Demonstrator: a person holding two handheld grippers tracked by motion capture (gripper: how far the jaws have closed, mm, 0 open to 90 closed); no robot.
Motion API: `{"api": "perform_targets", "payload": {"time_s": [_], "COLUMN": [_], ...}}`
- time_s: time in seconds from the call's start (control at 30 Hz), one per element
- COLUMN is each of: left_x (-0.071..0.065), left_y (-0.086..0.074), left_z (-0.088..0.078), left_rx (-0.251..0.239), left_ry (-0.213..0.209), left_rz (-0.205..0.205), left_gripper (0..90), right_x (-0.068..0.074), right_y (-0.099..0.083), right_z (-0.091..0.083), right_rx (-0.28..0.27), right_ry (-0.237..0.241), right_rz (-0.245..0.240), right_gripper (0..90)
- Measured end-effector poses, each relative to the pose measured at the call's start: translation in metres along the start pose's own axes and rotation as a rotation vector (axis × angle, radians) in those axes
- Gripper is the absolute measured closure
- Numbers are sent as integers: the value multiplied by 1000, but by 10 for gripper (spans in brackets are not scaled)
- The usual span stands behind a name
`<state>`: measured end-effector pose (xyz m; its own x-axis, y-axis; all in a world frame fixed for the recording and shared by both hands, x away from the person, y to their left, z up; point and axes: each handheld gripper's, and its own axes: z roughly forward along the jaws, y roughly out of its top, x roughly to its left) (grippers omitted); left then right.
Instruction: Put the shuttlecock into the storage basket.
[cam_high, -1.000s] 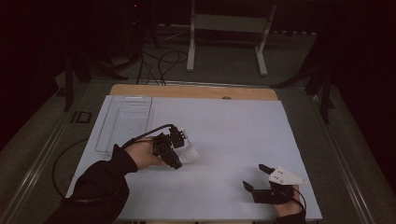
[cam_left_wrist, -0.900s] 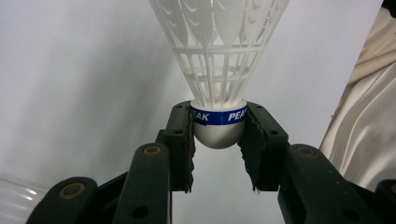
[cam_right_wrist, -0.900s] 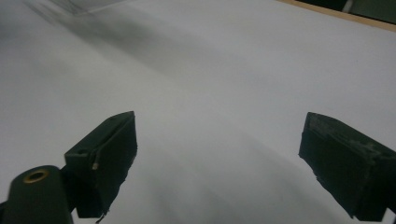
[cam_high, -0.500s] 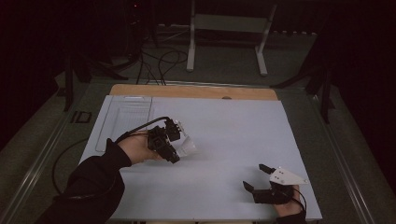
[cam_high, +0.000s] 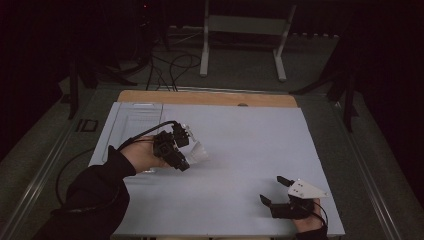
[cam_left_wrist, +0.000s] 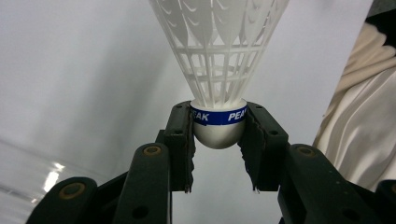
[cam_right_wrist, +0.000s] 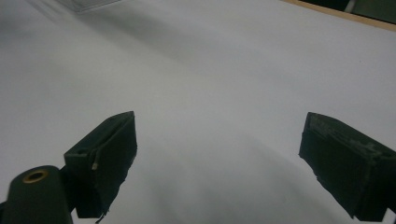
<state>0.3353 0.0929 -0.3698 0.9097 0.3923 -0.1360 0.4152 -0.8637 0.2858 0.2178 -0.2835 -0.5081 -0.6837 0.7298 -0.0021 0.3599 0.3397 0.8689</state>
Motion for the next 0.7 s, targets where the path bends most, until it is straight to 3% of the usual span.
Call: {"api": "perform_targets", "payload": {"time_s": [0.7], "left_x": [13], "left_y": [-17], "left_z": [-20], "left_rx": [-25], "left_ry": [51], "left_rz": [-56], "left_gripper": [662], "right_x": [2], "right_y": [1], "right_z": [-1], "right_rx": [-10], "right_ry": [8], "right_rz": [-9], "right_gripper": [110]}}
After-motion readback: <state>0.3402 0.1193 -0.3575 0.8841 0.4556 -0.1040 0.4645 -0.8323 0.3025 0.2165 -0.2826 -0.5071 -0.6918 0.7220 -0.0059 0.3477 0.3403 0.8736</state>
